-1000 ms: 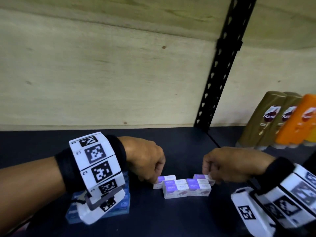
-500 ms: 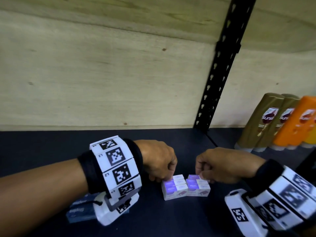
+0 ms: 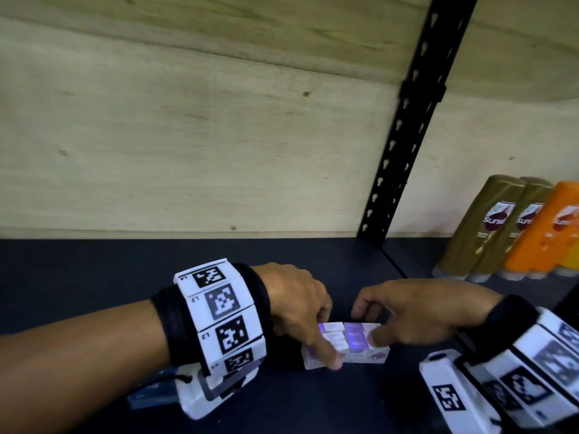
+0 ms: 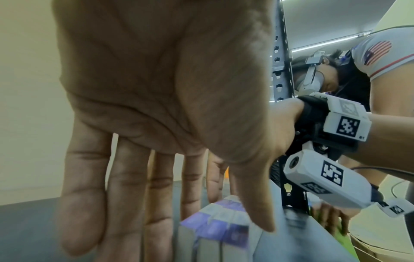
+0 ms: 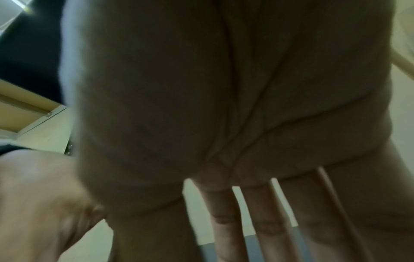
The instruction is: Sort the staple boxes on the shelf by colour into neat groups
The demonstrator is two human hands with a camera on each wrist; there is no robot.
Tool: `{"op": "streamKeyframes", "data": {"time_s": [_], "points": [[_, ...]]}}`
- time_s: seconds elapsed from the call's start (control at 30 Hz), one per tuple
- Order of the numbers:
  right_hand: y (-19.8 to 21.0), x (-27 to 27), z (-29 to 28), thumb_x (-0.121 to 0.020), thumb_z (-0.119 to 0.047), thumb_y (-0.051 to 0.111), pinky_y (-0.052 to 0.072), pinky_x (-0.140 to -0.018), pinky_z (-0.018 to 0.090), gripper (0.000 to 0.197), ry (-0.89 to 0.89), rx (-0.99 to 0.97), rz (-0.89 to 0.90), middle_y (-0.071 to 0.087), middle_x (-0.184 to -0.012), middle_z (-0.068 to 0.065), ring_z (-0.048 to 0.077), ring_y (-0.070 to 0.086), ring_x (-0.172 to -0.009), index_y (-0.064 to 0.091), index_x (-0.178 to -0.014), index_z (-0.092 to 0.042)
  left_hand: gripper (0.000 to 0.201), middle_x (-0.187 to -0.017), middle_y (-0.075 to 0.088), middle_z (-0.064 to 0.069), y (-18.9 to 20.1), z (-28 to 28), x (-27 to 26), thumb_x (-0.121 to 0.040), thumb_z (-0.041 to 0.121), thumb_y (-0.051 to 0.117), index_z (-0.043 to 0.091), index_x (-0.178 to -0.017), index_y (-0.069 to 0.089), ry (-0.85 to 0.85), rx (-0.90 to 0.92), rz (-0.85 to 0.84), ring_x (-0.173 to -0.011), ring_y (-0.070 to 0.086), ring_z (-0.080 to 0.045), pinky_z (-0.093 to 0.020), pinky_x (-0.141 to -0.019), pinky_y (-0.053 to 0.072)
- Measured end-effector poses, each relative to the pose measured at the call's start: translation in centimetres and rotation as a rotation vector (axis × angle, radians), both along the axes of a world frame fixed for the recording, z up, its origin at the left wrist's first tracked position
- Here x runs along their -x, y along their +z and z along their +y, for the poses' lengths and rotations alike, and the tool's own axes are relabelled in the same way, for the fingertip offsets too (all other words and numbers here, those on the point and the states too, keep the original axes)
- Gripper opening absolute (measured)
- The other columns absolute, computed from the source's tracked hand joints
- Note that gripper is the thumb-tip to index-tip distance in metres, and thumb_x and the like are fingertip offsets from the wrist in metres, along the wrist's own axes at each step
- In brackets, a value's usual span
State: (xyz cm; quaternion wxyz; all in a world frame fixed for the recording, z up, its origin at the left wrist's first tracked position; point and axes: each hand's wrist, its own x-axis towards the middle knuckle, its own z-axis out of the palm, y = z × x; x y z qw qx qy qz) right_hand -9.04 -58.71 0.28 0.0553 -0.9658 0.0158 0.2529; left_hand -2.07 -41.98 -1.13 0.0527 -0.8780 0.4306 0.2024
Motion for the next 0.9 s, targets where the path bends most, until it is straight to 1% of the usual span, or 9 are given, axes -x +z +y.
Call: {"op": "streamKeyframes", "data": {"time_s": [0.1, 0.2, 0.3, 0.43, 0.57, 0.73, 0.77, 0.83, 0.9], "points": [[0.3, 0.2, 0.2, -0.079, -0.041, 0.077, 0.047, -0.083, 0.021, 0.050, 0.007, 0.034, 0.048, 0.063, -0.105, -0.023, -0.003, 0.059, -0.089, 0.051, -0.121, -0.046, 0.058, -0.089, 0.065, 0.013, 0.0, 0.2, 0.2, -0.061, 0.072, 0.075, 0.036, -0.105, 0.060, -0.028, 0.000, -0.040, -0.078, 0.060, -0.009, -0.027, -0.064, 0.046], [-0.1, 0.0, 0.3, -0.078, -0.035, 0.079, 0.042, -0.070, 0.020, 0.048, 0.027, 0.071, 0.010, 0.060, -0.091, -0.022, -0.006, 0.054, -0.077, 0.054, -0.117, -0.044, 0.055, -0.087, 0.061, 0.014, 0.0, 0.2, 0.4, -0.064, 0.063, 0.079, 0.033, -0.106, 0.060, -0.053, 0.017, -0.077, -0.074, 0.055, -0.009, -0.026, -0.060, 0.043], [-0.7, -0.2, 0.3, -0.078, -0.032, 0.079, 0.042, -0.070, 0.022, 0.045, 0.035, 0.081, 0.006, 0.064, -0.095, -0.020, -0.005, 0.053, -0.074, 0.057, -0.116, -0.042, 0.053, -0.093, 0.064, 0.012, 0.0, 0.2, 0.4, -0.066, 0.061, 0.080, 0.031, -0.106, 0.062, -0.056, 0.028, -0.091, -0.078, 0.057, -0.010, -0.026, -0.059, 0.041], [-0.7, -0.4, 0.3, -0.077, -0.031, 0.080, 0.045, -0.075, 0.024, 0.047, 0.045, 0.086, -0.001, 0.067, -0.105, -0.018, -0.001, 0.056, -0.080, 0.057, -0.117, -0.042, 0.054, -0.095, 0.065, 0.011, -0.1, 0.2, 0.3, -0.066, 0.059, 0.080, 0.031, -0.107, 0.062, -0.054, 0.043, -0.086, -0.079, 0.057, -0.010, -0.026, -0.058, 0.040], [-0.8, -0.2, 0.3, -0.078, -0.029, 0.079, 0.048, -0.079, 0.024, 0.048, 0.051, 0.071, -0.004, 0.067, -0.105, -0.017, 0.000, 0.058, -0.083, 0.057, -0.118, -0.041, 0.051, -0.093, 0.064, 0.010, 0.0, 0.3, 0.3, -0.067, 0.057, 0.081, 0.029, -0.106, 0.063, -0.060, 0.059, -0.095, -0.077, 0.056, -0.011, -0.026, -0.057, 0.040], [-0.3, 0.1, 0.7, -0.080, -0.033, 0.077, 0.043, -0.073, 0.021, 0.049, 0.050, 0.087, -0.002, 0.060, -0.095, -0.020, -0.003, 0.054, -0.082, 0.054, -0.122, -0.044, 0.052, -0.086, 0.062, 0.011, 0.0, 0.4, 0.2, -0.065, 0.061, 0.080, 0.029, -0.103, 0.063, -0.042, 0.081, -0.076, -0.072, 0.054, -0.009, -0.025, -0.055, 0.039], [-0.3, 0.2, 0.7, -0.080, -0.037, 0.076, 0.044, -0.076, 0.022, 0.050, 0.038, 0.089, -0.004, 0.059, -0.095, -0.021, -0.002, 0.054, -0.085, 0.052, -0.124, -0.045, 0.054, -0.084, 0.060, 0.012, -0.1, 0.5, 0.3, -0.065, 0.063, 0.079, 0.030, -0.105, 0.062, -0.037, 0.080, -0.081, -0.072, 0.054, -0.009, -0.026, -0.057, 0.040], [0.4, 0.4, 0.6, -0.079, -0.050, 0.073, 0.048, -0.090, 0.026, 0.055, 0.016, 0.082, -0.018, 0.059, -0.111, -0.022, 0.000, 0.056, -0.101, 0.048, -0.128, -0.048, 0.061, -0.082, 0.056, 0.013, 0.2, 1.0, 0.5, -0.064, 0.066, 0.077, 0.030, -0.110, 0.060, -0.036, 0.075, -0.115, -0.075, 0.055, -0.011, -0.027, -0.062, 0.043], [1.3, 0.4, 0.3, -0.076, -0.065, 0.068, 0.047, -0.098, 0.030, 0.058, 0.004, 0.057, -0.128, 0.057, -0.124, -0.022, 0.000, 0.056, -0.111, 0.045, -0.128, -0.052, 0.068, -0.085, 0.059, 0.011, 0.2, 1.3, 0.8, -0.064, 0.070, 0.074, 0.029, -0.116, 0.059, -0.060, 0.096, -0.153, -0.081, 0.058, -0.015, -0.029, -0.067, 0.046]]}}
